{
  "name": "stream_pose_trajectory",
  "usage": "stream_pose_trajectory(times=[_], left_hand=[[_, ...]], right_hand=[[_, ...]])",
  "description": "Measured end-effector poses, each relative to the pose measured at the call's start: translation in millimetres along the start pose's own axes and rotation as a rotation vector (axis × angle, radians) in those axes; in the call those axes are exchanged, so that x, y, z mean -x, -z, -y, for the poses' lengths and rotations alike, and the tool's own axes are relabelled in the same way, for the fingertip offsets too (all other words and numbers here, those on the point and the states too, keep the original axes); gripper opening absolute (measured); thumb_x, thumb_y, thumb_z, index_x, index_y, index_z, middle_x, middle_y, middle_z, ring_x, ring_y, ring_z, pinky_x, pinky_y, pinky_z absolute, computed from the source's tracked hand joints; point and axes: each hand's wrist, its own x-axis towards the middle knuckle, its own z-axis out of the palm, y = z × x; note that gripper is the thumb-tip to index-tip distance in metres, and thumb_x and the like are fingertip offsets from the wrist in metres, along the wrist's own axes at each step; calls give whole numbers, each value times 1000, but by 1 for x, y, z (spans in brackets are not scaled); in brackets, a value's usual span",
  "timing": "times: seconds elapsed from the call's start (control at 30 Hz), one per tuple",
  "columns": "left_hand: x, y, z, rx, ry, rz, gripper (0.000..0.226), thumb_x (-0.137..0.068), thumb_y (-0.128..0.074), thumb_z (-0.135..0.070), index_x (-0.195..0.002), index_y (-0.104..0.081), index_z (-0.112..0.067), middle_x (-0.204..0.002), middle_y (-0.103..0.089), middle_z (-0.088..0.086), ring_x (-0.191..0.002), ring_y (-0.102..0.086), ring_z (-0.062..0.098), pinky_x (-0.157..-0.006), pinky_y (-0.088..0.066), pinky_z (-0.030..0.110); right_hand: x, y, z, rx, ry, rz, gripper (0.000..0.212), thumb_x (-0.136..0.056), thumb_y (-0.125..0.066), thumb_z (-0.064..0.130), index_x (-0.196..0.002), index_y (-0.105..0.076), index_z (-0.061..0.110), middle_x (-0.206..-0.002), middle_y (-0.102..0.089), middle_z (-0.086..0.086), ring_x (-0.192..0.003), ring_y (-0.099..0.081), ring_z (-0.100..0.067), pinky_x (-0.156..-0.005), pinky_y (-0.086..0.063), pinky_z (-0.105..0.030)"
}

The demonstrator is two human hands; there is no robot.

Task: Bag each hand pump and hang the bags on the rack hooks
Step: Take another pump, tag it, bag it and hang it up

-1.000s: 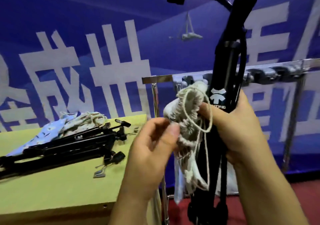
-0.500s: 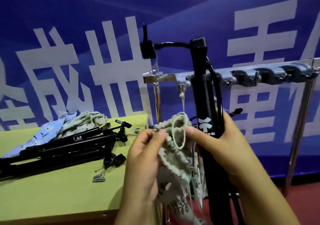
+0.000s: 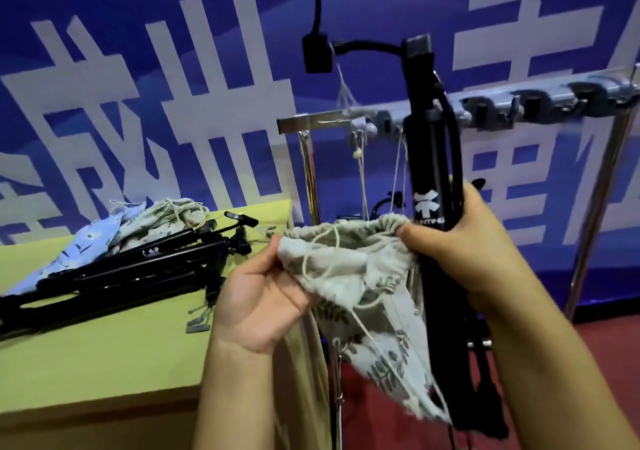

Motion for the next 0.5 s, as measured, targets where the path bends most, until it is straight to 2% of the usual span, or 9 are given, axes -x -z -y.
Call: stream_pose_trajectory(times=[0.03,0.13,0.2,0.27,0.3,0.4,0.47,0.5], left_hand=[[2,2,-2,-22,7,-16,46,-41,-83,3,-85,-70,12,-90,-69,30,-79,-71,41,-56,-55,57],[9,11,-2,-144,59,0,70,-36,-92,-5,-100,-69,10,-109,-65,31,-94,-67,45,-66,-55,58],[12,21,-6,-199,67,2,77,-39,-93,-9,-109,-65,10,-118,-62,30,-103,-63,44,-75,-54,58],[19,23,-7,-213,85,108,69,-56,-87,-10,-115,-60,13,-121,-59,30,-112,-59,43,-85,-51,55],[21,27,-6,-202,77,130,68,-56,-87,-10,-114,-60,14,-117,-61,31,-110,-60,42,-85,-51,53],[22,37,-3,-265,-29,-110,88,-16,-94,-10,-97,-62,6,-87,-70,25,-78,-71,36,-60,-58,44],[22,30,4,-339,-61,-127,78,-11,-93,-12,-83,-66,2,-77,-71,19,-69,-72,31,-55,-58,39],[18,30,6,-350,-60,-128,69,-15,-93,-14,-78,-68,1,-77,-71,18,-68,-72,30,-55,-58,37]], right_hand=[[0,2,0,65,27,-15,35,-69,-73,10,-84,-48,29,-75,-60,7,-67,-57,-8,-64,-46,-21],[1,6,-4,179,56,-61,37,-70,-69,10,-92,-46,28,-74,-57,7,-59,-50,-4,-46,-37,-9],[-5,9,-6,186,55,-137,41,-68,-69,11,-98,-46,27,-78,-57,7,-67,-53,-9,-51,-40,-14],[-13,13,-8,165,31,-242,44,-64,-72,13,-97,-46,25,-79,-57,7,-71,-54,-13,-59,-43,-24],[-15,14,-11,153,10,-276,44,-62,-73,12,-95,-46,24,-77,-56,8,-70,-54,-13,-60,-44,-26],[-17,15,-18,127,1,-246,44,-63,-72,9,-95,-45,22,-78,-57,5,-67,-53,-10,-55,-43,-25],[-17,16,-22,172,-18,-183,44,-65,-73,8,-97,-46,20,-82,-60,0,-69,-55,-12,-56,-45,-25],[-17,18,-22,185,-18,-149,43,-65,-75,9,-97,-48,20,-84,-61,-3,-72,-57,-15,-59,-47,-27]])
